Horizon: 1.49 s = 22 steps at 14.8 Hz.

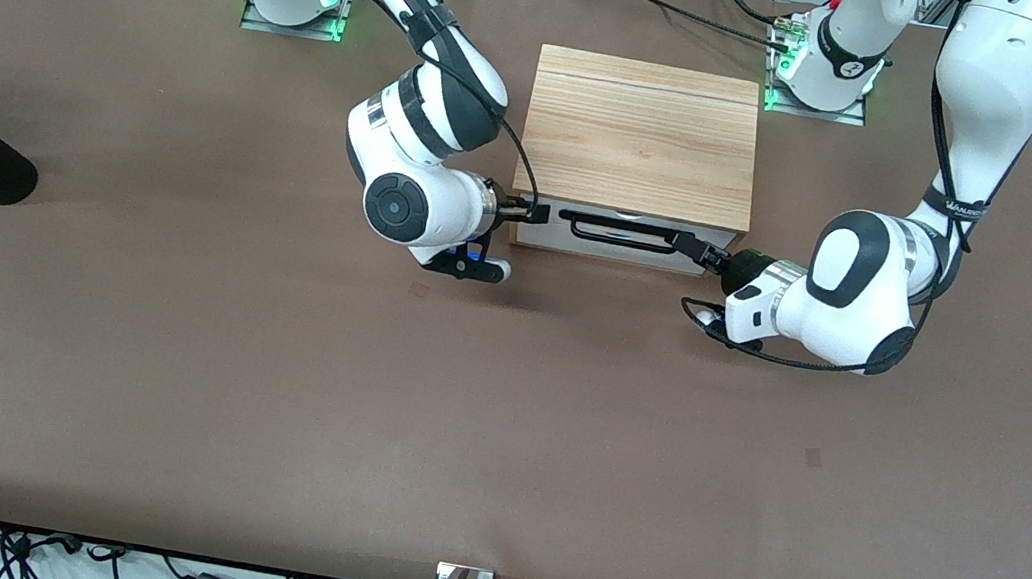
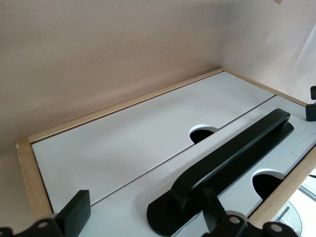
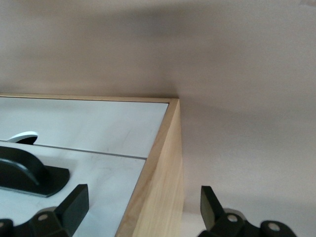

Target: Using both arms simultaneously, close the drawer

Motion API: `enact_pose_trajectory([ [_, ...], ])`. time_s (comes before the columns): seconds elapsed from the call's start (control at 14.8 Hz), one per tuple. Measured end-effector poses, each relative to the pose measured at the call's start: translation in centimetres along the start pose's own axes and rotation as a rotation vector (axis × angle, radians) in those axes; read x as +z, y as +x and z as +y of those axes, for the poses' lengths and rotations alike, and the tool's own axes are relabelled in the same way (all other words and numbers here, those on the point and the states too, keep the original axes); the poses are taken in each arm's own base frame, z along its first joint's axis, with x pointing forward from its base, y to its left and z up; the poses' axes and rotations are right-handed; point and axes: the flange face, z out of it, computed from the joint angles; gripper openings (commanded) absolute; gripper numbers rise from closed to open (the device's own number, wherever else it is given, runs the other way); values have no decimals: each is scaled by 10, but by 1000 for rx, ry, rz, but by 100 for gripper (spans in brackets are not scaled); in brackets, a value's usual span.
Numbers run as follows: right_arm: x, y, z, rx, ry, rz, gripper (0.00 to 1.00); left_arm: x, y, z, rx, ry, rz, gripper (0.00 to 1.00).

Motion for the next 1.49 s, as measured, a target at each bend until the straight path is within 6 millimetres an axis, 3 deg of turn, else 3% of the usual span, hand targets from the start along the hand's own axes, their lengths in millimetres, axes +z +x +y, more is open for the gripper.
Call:
enact_pose_trajectory([
  [0.2,-29,10,1,5,34,44,100,-3,0,2,3,0,3,100],
  [0.34,-60,23,10,22,67,87,100,-19,2,9,20,-1,25,100],
  [0.61,-130,51,43,44,42,237,100,-103,-3,33,79,-2,99,100],
  [0.81,-176,52,60,23,-101,397,100,-166,-19,31,105,106,124,100],
  [1.08,-231,36,111,71,-474,512,100,-205,-33,17,78,395,103,100],
  [1.35,-284,34,160,183,-531,542,100,-226,-47,1,-16,644,43,100],
  [1.49,-297,41,187,225,-524,542,100,-235,-55,4,-56,699,20,100],
])
